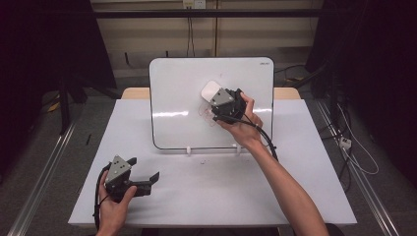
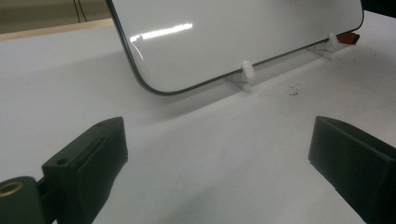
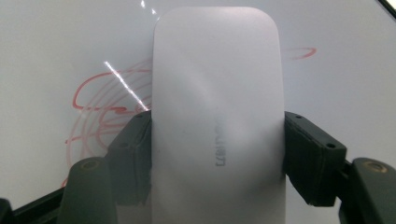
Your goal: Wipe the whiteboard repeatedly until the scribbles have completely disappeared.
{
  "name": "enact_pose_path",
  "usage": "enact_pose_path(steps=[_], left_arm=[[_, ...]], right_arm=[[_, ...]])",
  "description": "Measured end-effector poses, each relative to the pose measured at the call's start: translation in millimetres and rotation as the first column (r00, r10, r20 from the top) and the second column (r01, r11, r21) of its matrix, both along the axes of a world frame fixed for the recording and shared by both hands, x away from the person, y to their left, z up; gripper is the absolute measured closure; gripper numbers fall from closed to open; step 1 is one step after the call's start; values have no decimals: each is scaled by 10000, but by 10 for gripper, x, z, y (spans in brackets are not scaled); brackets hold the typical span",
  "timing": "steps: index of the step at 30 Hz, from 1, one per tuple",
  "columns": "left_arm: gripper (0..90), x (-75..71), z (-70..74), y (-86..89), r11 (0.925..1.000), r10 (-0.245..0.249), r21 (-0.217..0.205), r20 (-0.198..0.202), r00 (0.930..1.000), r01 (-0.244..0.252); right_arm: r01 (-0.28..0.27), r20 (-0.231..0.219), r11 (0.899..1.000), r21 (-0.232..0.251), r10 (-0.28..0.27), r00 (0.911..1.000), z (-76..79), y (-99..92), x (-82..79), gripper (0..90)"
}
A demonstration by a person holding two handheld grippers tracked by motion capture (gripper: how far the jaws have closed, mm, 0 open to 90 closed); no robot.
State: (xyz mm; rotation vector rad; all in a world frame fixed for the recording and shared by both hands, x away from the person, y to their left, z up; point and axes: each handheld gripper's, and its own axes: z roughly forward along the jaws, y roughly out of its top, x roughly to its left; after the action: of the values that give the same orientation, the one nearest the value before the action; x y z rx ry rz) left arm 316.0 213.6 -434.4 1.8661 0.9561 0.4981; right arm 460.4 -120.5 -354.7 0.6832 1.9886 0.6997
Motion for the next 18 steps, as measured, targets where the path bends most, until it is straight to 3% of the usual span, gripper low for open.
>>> enact_pose_path(steps=[7,13,18], left_arm=[[45,-14,-1,13,10000,13,7,10,10000,-13],[45,-17,10,30,10000,28,4,53,10000,-28],[45,-11,5,31,10000,14,32,26,10000,-14]], right_arm=[[-131,-72,9999,-3,131,9999,53,-44,66,314],[326,59,9992,251,-327,9994,194,-124,173,314],[892,79,9922,865,-902,9959,334,-279,285,314]])
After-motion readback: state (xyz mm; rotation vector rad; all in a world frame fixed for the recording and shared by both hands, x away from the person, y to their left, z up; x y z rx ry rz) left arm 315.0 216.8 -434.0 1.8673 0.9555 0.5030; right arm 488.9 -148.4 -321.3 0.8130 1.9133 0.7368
